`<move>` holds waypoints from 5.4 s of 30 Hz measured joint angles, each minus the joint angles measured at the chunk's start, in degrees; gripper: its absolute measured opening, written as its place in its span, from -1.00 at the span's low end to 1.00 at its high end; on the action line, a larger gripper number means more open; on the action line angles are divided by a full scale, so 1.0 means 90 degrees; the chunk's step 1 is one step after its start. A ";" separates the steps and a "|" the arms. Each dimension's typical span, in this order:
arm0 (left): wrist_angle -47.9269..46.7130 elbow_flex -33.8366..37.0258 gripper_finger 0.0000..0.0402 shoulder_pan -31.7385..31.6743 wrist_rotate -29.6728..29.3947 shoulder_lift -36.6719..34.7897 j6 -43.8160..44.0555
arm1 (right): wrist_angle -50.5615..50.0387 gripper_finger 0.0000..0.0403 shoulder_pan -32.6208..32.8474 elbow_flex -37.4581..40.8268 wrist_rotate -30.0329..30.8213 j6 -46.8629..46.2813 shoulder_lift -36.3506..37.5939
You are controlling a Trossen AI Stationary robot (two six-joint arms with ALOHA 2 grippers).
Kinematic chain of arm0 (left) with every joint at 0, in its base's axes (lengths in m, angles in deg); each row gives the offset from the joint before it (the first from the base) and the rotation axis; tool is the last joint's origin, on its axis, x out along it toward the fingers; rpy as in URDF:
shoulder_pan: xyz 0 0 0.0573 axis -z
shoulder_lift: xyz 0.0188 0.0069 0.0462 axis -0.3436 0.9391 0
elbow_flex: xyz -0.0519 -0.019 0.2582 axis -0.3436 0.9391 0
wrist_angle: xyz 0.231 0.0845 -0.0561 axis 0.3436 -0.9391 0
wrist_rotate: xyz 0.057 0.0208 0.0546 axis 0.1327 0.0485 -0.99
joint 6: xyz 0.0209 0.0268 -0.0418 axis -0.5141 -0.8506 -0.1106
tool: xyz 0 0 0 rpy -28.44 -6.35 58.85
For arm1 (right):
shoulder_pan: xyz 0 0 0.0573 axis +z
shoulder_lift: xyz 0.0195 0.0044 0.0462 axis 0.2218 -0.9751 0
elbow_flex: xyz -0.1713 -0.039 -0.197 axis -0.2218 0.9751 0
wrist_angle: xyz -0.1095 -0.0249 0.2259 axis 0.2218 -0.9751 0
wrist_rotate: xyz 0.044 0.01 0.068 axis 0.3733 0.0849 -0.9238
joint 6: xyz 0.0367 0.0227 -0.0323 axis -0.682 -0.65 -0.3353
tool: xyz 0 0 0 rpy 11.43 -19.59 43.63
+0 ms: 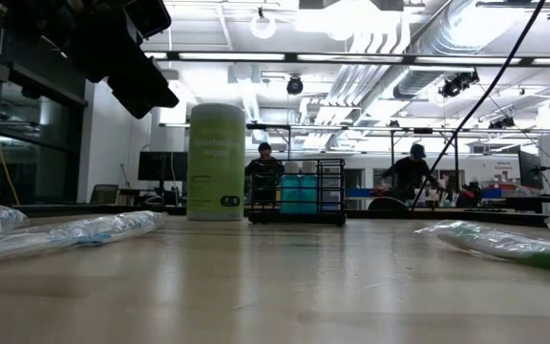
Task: Pick & Place toothbrushing station
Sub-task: Put the left green toothbrush into the mesh organizer
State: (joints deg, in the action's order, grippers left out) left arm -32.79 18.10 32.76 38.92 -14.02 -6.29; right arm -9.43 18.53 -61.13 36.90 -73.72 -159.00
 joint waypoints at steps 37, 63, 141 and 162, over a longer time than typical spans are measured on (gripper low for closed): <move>-0.0030 0.0002 -0.37 0.0002 -0.0007 0.0000 -0.0016 | 0.1867 -0.40 -0.0167 0.2298 -0.0580 0.0223 -0.0086; -0.0078 0.0001 -0.37 0.0001 0.0006 0.0000 -0.0016 | 0.3498 -0.40 -0.0193 0.3631 -0.0433 0.0011 -0.0137; -0.0074 0.0002 -0.37 0.0002 0.0006 -0.0002 -0.0016 | 0.5511 -0.96 -0.0415 0.5064 0.0252 0.0533 0.0030; 0.0848 0.0002 -0.37 0.0000 0.0753 0.0000 -0.0110 | 0.7393 -0.98 -0.0788 0.5037 0.2283 0.3394 0.1019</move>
State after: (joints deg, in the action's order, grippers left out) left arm -25.16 18.12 32.76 45.69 -14.02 -7.28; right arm 57.11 11.44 -15.80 57.45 -43.18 -149.83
